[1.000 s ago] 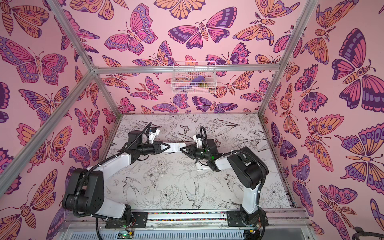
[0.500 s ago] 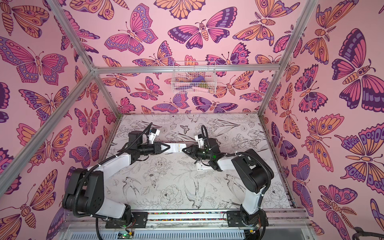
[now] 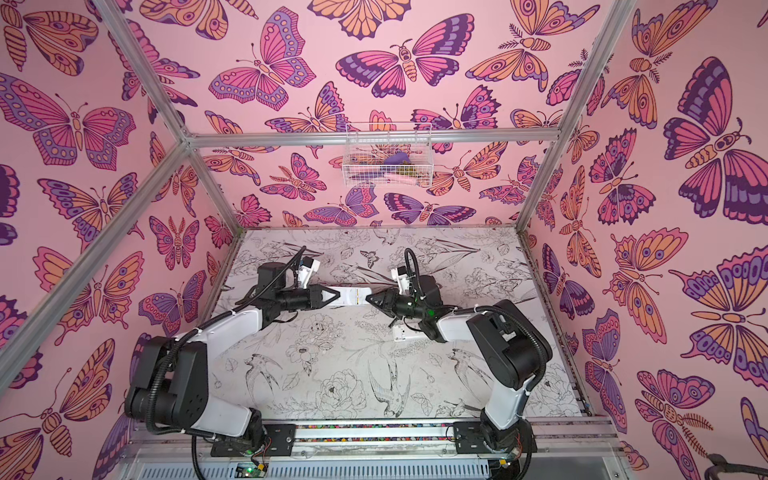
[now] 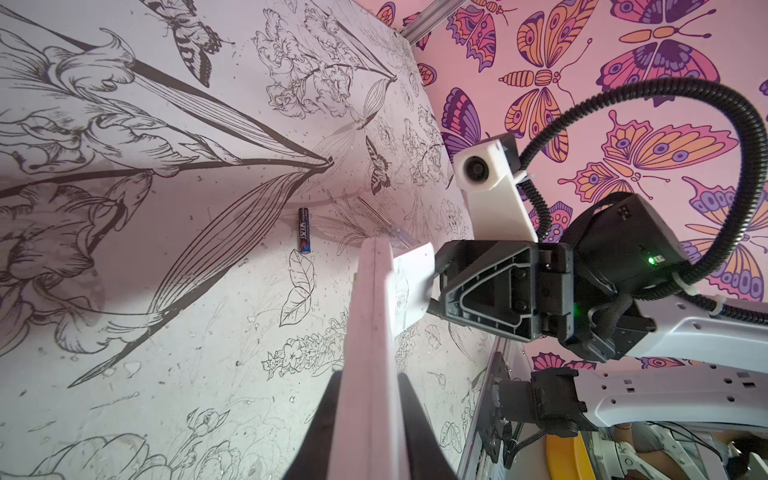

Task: Unload the batteries from the remote control

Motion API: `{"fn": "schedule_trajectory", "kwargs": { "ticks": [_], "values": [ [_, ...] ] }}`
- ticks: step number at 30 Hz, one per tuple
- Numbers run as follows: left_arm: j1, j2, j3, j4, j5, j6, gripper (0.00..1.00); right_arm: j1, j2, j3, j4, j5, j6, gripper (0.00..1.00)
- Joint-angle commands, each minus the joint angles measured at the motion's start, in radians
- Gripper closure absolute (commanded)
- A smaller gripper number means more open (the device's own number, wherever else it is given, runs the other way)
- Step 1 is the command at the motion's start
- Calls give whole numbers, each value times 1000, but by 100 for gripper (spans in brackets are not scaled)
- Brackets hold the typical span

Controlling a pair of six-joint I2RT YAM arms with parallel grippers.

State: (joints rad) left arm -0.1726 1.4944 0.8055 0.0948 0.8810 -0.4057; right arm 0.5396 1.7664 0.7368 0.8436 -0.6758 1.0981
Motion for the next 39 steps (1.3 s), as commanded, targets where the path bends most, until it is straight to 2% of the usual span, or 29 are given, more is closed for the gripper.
{"fn": "schedule_trajectory", "kwargs": {
  "ticks": [1, 5, 8, 14, 21, 31, 36, 39],
  "values": [
    [-9, 13, -15, -6, -2, 25, 100, 13, -30, 20, 9, -17, -22, 70],
    [-20, 14, -6, -7, 6, 16, 100, 26, -17, 30, -4, -16, -25, 71],
    [-19, 18, -6, -8, 4, 12, 100, 27, -5, 31, 18, -25, -14, 79],
    [-21, 15, -13, -18, -3, 33, 100, 28, -20, 24, 31, -25, -6, 82],
    [-27, 20, 0, -56, -40, 50, 100, 26, -83, 17, -57, -28, -49, 84],
    [-51, 23, -6, -79, -100, 18, 100, -47, -248, 2, -233, -15, -123, 90],
    [-59, 20, -8, -91, -92, -50, 100, -128, -359, -8, -390, -3, -191, 95],
    [-57, 14, 9, -132, -120, -39, 100, -163, -410, 15, -556, 20, -272, 91]
  ]
}}
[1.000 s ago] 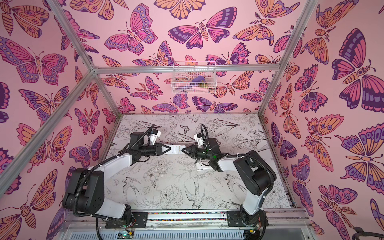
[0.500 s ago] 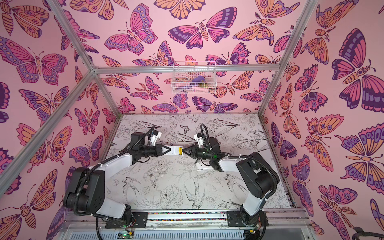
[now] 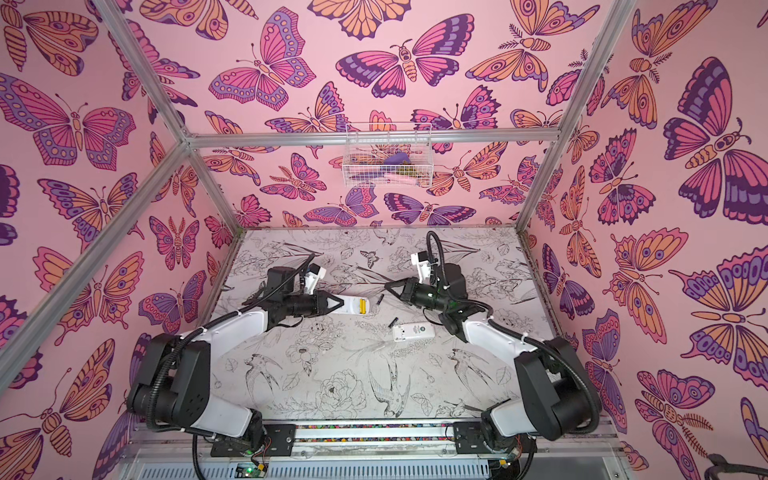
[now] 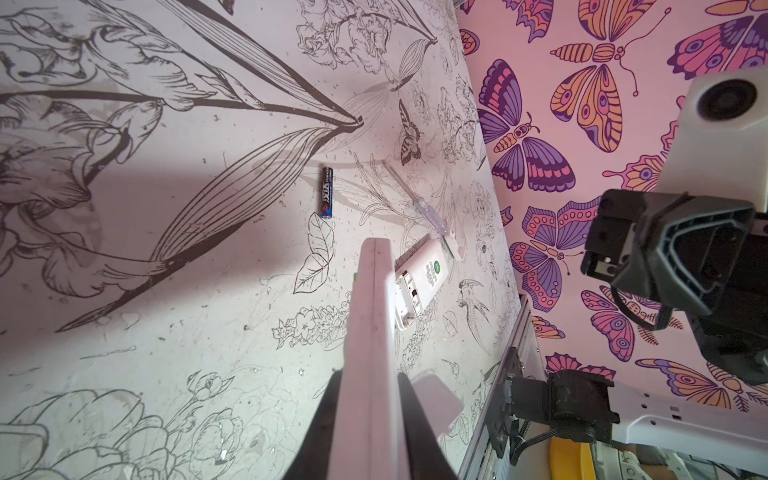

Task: Unload the batteries from the remote control

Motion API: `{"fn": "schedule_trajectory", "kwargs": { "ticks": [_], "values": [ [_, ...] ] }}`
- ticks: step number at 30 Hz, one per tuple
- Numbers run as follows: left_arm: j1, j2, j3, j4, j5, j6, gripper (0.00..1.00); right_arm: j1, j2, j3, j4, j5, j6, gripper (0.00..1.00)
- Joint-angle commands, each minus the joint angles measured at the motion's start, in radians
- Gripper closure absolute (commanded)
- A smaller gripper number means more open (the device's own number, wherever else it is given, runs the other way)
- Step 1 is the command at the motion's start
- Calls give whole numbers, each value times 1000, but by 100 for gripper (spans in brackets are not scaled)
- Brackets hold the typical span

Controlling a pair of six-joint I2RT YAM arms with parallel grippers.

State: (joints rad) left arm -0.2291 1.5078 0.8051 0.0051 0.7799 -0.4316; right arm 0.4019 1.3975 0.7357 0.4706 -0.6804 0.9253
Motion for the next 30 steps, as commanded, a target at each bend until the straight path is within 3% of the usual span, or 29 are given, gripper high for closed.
{"fn": "schedule_trajectory", "kwargs": {
  "ticks": [1, 6, 11, 16, 22, 30],
  "values": [
    [4, -5, 21, -66, -28, -4, 100, -28, -59, 26, -246, 31, -137, 90],
    [25, -8, 38, -107, -66, 0, 100, -28, -119, 77, -580, 130, -353, 86],
    [24, -4, 28, -182, -24, -13, 100, -9, -195, 41, -733, 167, -423, 80],
    [16, -19, -55, -184, -13, -71, 100, 28, -286, 23, -944, 290, -470, 73],
    [-27, -2, -95, -116, -18, -87, 100, 25, -344, 7, -1020, 496, -508, 57],
    [-36, 60, -93, -93, -53, -97, 95, -1, -202, 113, -1053, 609, -713, 52]
  ]
}}
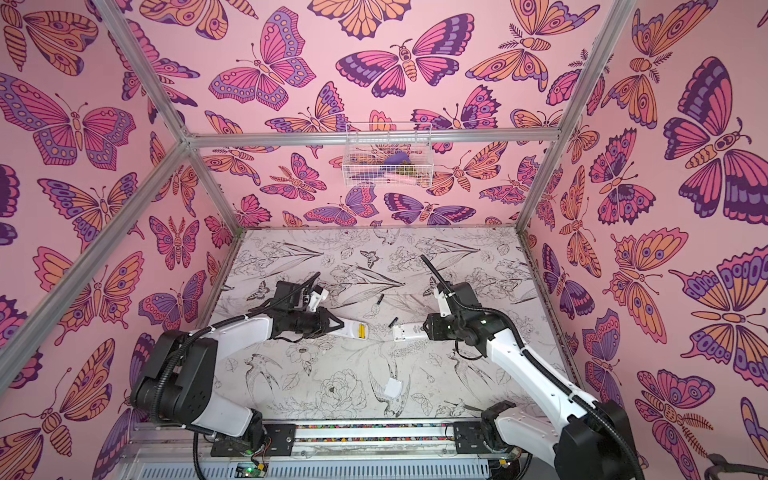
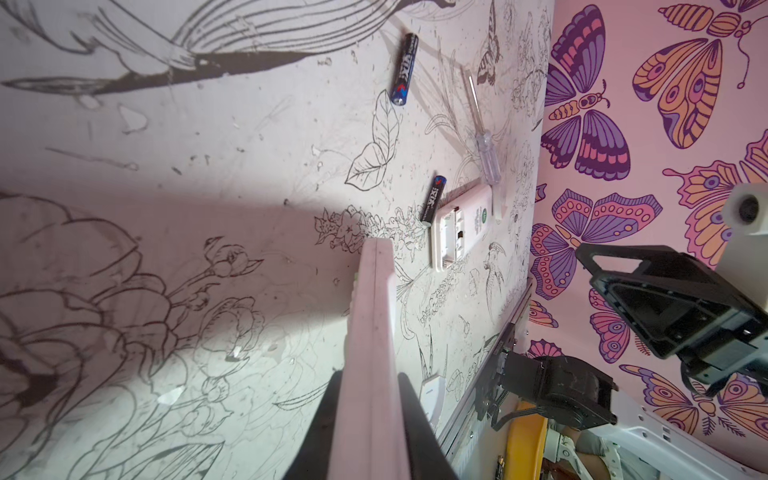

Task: Unload the batteries from the remote control
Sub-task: 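Move the right gripper to the clear-handled screwdriver and grasp its handle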

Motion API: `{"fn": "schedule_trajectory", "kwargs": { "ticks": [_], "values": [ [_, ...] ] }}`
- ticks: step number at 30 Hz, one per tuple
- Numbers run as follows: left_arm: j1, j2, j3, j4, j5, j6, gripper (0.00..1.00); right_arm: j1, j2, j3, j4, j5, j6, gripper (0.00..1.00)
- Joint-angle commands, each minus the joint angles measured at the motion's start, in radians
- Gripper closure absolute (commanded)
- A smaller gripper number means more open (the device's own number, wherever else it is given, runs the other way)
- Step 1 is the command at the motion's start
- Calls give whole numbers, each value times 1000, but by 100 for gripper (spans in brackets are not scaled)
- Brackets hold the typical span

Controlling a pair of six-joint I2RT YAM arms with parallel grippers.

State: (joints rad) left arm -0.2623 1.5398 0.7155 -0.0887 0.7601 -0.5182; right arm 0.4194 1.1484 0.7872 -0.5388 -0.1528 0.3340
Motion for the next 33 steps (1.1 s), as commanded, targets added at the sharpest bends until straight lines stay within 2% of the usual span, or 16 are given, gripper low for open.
{"fn": "schedule_trajectory", "kwargs": {
  "ticks": [1, 4, 8, 11, 22, 33],
  "values": [
    [-3, 30, -5, 4, -33, -9, 93, -27, 68, 74, -42, 79, -143, 52],
    [-3, 37, -8, 8, -46, -4, 85, -64, 138, 116, -40, 59, -204, 52],
    [3, 45, 2, -26, -74, 11, 61, -85, 226, 159, -36, 35, -287, 51],
    [6, 48, 0, -29, -106, 15, 52, -88, 274, 169, -14, 26, -342, 51],
    [58, 35, 13, -67, -202, 55, 38, -110, 400, 201, -7, 11, -435, 50],
    [83, -67, 11, -73, -218, 152, 21, -116, 493, 228, 12, 22, -454, 53]
  ]
}}
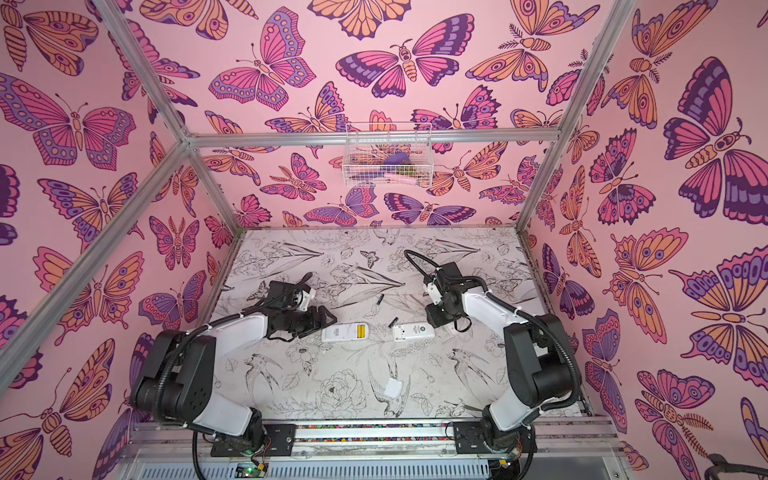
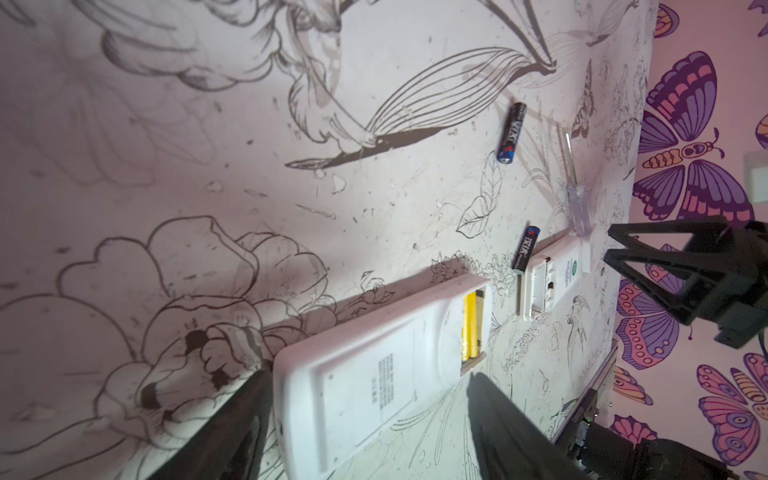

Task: Unload the batteries from the remote control
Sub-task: 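Move the right gripper to the clear-handled screwdriver and grasp its handle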

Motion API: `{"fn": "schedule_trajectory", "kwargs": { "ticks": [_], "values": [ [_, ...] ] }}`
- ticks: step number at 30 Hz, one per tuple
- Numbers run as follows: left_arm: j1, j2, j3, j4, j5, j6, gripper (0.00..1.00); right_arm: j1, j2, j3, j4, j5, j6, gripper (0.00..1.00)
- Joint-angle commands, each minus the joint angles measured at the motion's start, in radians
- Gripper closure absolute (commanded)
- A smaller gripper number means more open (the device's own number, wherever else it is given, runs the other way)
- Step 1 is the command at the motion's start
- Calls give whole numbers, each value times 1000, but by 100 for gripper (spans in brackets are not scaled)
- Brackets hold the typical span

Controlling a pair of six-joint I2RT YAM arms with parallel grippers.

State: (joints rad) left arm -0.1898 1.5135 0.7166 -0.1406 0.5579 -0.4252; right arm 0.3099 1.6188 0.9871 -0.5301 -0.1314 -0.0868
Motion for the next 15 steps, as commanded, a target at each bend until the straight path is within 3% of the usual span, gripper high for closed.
{"fn": "schedule_trajectory", "kwargs": {
  "ticks": [1, 4, 11, 15],
  "values": [
    [16, -53, 18, -33, -16, 75, 21, -8, 29, 27, 14, 5, -31, 54],
    [39, -86, 31, -42, -10, 116, 25, -14, 51, 34, 37, 13, -39, 55],
    [137, -143, 43, -48, 3, 182, 19, -21, 105, 47, 46, 13, -61, 58],
    [162, -156, 69, -76, -62, 222, 20, -22, 122, 38, 59, 30, -67, 63]
  ]
}}
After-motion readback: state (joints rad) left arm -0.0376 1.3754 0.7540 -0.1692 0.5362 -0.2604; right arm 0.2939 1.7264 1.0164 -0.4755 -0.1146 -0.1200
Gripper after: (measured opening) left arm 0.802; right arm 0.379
